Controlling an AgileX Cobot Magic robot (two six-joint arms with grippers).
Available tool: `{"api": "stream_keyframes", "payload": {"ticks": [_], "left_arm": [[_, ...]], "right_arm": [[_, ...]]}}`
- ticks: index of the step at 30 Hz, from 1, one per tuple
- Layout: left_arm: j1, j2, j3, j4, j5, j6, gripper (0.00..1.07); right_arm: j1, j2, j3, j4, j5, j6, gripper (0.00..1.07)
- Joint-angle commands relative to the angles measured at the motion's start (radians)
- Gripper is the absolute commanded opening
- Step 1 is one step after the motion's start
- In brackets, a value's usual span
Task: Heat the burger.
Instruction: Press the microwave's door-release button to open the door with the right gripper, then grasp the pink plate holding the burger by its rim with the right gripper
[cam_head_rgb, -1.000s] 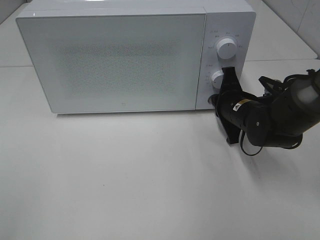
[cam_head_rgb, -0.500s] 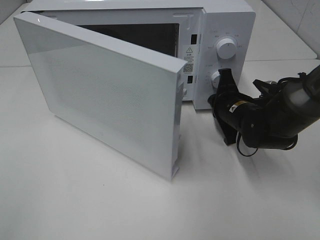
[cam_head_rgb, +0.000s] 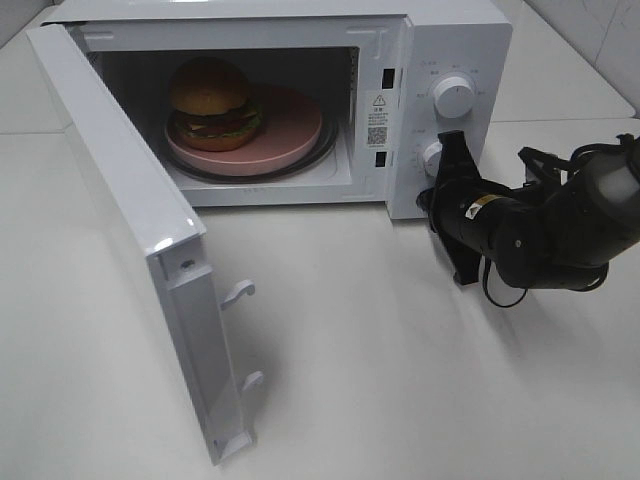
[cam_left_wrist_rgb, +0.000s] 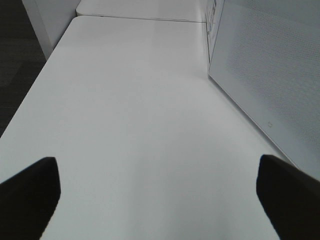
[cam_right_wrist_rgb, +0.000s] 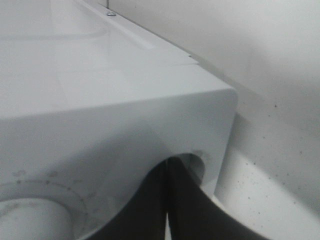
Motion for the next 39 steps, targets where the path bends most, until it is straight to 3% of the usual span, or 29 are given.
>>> {"api": "stream_keyframes", "payload": {"ticks": [1,13,25,39], "left_arm": [[0.000,-0.016,0.000,-0.004,-0.012,-0.006,1.00],[0.000,-0.016,0.000,-0.004,-0.012,-0.006,1.00],[0.000,-0.016,0.000,-0.004,-0.012,-0.006,1.00],[0.000,-0.016,0.000,-0.004,-0.012,-0.006,1.00]], "right_arm": [[-0.020,-0.046,-0.005,-0.018,-0.078,0.011,0.00],[-0.020,-0.134,0.073,-0.193,0.192,0.042,0.00],[-0.020,-0.357,0.095,-0.429,0.553,-0.102,0.00],[-0.020,-0.584,0.095,-0.463,0.900,-0.439,0.03]]}}
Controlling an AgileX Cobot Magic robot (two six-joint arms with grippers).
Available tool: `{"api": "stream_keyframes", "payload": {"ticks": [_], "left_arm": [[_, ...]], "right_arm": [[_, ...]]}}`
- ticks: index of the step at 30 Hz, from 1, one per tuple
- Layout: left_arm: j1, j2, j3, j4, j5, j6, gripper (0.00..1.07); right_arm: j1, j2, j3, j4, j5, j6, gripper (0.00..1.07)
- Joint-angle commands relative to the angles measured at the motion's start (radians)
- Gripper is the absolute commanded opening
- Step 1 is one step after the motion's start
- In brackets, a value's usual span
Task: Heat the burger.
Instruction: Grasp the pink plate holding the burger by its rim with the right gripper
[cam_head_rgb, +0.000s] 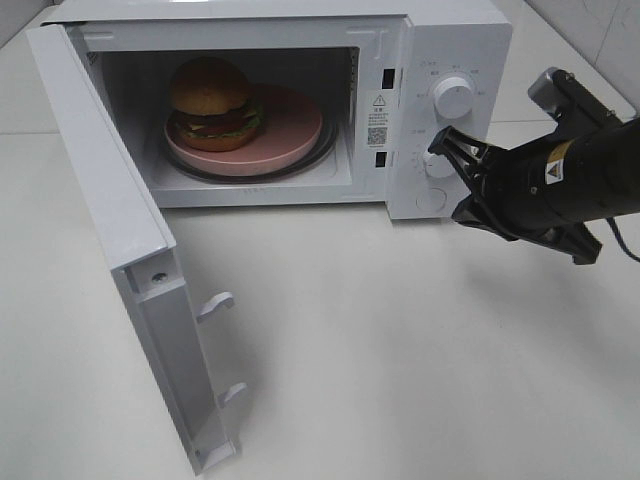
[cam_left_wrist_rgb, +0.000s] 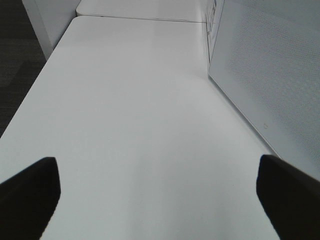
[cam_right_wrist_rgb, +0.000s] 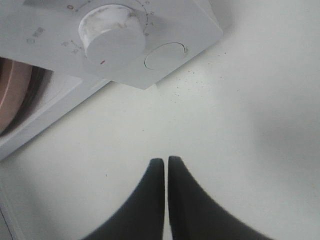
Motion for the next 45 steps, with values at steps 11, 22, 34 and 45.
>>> {"api": "stream_keyframes", "payload": {"ticks": [11,22,34,45], "left_arm": [[0.000,-0.016,0.000,-0.004,-0.012,-0.006,1.00],[0.000,-0.016,0.000,-0.004,-0.012,-0.006,1.00],[0.000,-0.016,0.000,-0.004,-0.012,-0.006,1.00],[0.000,-0.016,0.000,-0.004,-0.012,-0.006,1.00]], "right_arm": [[-0.006,-0.172,-0.013,0.021,0.295,-0.358,0.07],[-0.006,-0.201,-0.121,0.121,0.596,-0.810,0.10],[-0.006,-0.201,-0.172,0.121,0.643,-1.432,0.13],[-0.006,-0.201,-0.172,0.121,0.635,-1.845,0.27]]}}
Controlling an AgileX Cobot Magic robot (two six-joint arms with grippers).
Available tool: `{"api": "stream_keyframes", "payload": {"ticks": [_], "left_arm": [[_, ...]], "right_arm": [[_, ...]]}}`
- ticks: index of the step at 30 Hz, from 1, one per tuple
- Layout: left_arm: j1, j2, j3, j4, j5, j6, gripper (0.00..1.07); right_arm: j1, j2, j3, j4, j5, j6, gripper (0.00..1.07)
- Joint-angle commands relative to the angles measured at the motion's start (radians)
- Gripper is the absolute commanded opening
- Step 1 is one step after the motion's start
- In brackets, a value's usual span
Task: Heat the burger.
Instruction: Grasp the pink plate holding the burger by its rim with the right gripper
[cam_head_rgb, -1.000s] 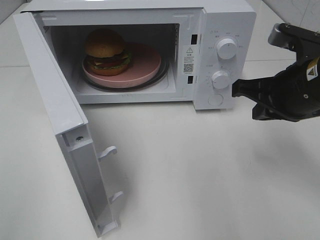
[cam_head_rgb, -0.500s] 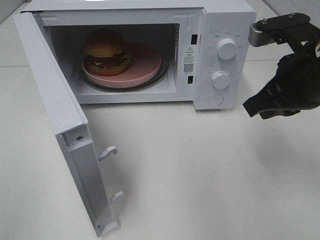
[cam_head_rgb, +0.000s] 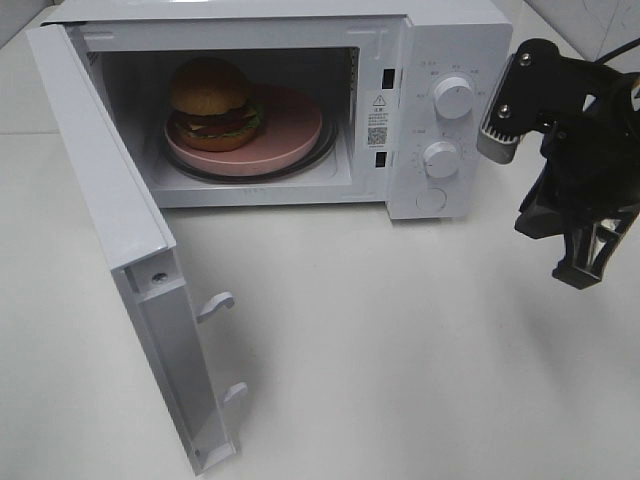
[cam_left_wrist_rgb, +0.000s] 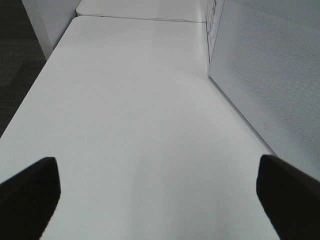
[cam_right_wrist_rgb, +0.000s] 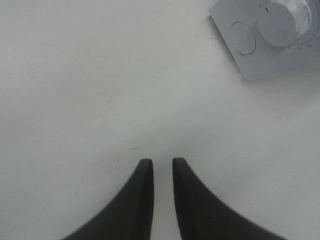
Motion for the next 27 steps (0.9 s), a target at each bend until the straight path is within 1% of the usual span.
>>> {"api": "stream_keyframes", "payload": {"ticks": [1,2,3,4,5,6,7,8,9,10,11,19,21,22,23,24,26,27], "left_arm": [[0.000,-0.016,0.000,-0.004,-0.012,-0.006,1.00],[0.000,-0.016,0.000,-0.004,-0.012,-0.006,1.00],[0.000,-0.016,0.000,-0.004,-0.012,-0.006,1.00],[0.000,-0.016,0.000,-0.004,-0.012,-0.006,1.00],[0.000,-0.016,0.000,-0.004,-0.012,-0.006,1.00],[0.000,-0.016,0.000,-0.004,-0.012,-0.006,1.00],[0.000,-0.016,0.000,-0.004,-0.012,-0.006,1.00],[0.000,-0.016,0.000,-0.004,-0.012,-0.006,1.00],[0.000,-0.016,0.000,-0.004,-0.012,-0.006,1.00],[0.000,-0.016,0.000,-0.004,-0.012,-0.006,1.00],[0.000,-0.016,0.000,-0.004,-0.012,-0.006,1.00],[0.000,-0.016,0.000,-0.004,-0.012,-0.006,1.00],[0.000,-0.016,0.000,-0.004,-0.012,-0.006,1.00],[0.000,-0.016,0.000,-0.004,-0.012,-0.006,1.00],[0.000,-0.016,0.000,-0.004,-0.012,-0.006,1.00],[0.000,-0.016,0.000,-0.004,-0.012,-0.006,1.00],[0.000,-0.016,0.000,-0.004,-0.012,-0.006,1.00],[0.000,-0.016,0.000,-0.004,-0.012,-0.006,1.00]], "right_arm": [[-0.006,-0.006,-0.008,0.003,-0.009,-0.072,0.33],[-0.006,-0.006,-0.008,0.003,-0.009,-0.072,0.33],[-0.006,-0.006,-0.008,0.003,-0.015,-0.047,0.47],[-0.006,-0.006,-0.008,0.003,-0.015,-0.047,0.47],[-0.006,-0.006,-0.008,-0.005,-0.015,-0.026,0.64],[-0.006,-0.006,-0.008,-0.011,-0.012,-0.022,0.73],[-0.006,-0.006,-0.008,-0.011,-0.012,-0.022,0.73],[-0.006,-0.003,-0.008,-0.036,-0.009,-0.022,0.90],[-0.006,-0.001,-0.008,-0.050,-0.007,-0.022,0.97],[-0.006,-0.001,-0.008,-0.050,-0.007,-0.022,0.97],[-0.006,0.001,-0.008,-0.059,-0.008,-0.024,0.99],[-0.006,0.001,-0.008,-0.089,-0.013,-0.027,0.97],[0.007,0.001,-0.008,-0.102,-0.014,-0.027,0.97],[0.018,0.001,-0.008,-0.118,-0.014,-0.025,0.97],[0.047,0.001,-0.008,-0.162,-0.016,-0.012,0.96],[0.047,0.001,-0.008,-0.162,-0.016,-0.012,0.96],[0.089,0.002,-0.009,-0.213,-0.039,0.011,0.96],[0.089,0.002,-0.009,-0.213,-0.039,0.011,0.96]]}}
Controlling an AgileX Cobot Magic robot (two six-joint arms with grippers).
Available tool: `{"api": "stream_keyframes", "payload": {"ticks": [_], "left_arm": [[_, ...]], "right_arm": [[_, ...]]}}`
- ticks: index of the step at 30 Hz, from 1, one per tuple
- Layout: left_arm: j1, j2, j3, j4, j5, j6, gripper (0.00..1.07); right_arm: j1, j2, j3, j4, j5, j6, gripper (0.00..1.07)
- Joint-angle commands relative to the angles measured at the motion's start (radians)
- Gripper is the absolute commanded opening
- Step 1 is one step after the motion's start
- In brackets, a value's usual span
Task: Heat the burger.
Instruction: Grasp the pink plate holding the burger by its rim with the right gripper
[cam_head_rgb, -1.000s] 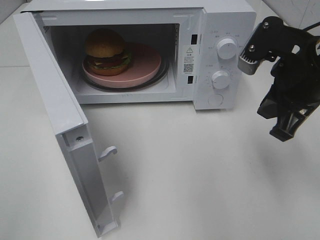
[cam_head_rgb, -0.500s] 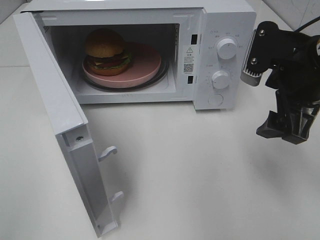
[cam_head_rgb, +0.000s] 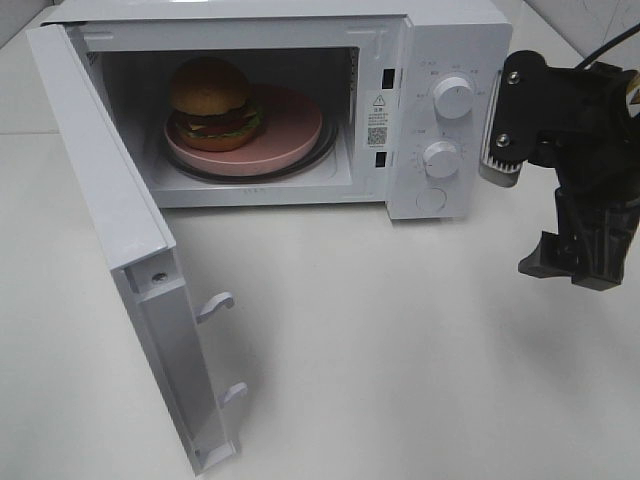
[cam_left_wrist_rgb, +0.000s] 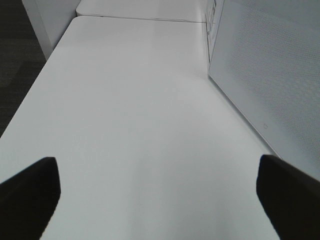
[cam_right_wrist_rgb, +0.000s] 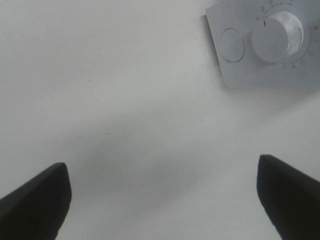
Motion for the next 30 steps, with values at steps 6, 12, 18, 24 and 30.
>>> {"api": "stream_keyframes", "payload": {"ticks": [6,12,18,24,30], "left_arm": [[0.000,-0.016,0.000,-0.004,-0.012,-0.006,1.00],[0.000,-0.016,0.000,-0.004,-0.012,-0.006,1.00],[0.000,-0.016,0.000,-0.004,-0.012,-0.006,1.00],[0.000,-0.016,0.000,-0.004,-0.012,-0.006,1.00],[0.000,-0.016,0.000,-0.004,-0.012,-0.006,1.00]], "right_arm": [[0.089,0.035,-0.038,-0.132,-0.042,0.039,0.95],[0.147,0.107,-0.090,-0.173,-0.060,0.042,0.94],[0.203,0.195,-0.167,-0.178,-0.083,0.050,0.93],[0.236,0.303,-0.267,-0.215,-0.128,0.054,0.92],[0.248,0.387,-0.344,-0.227,-0.145,0.057,0.91]]}}
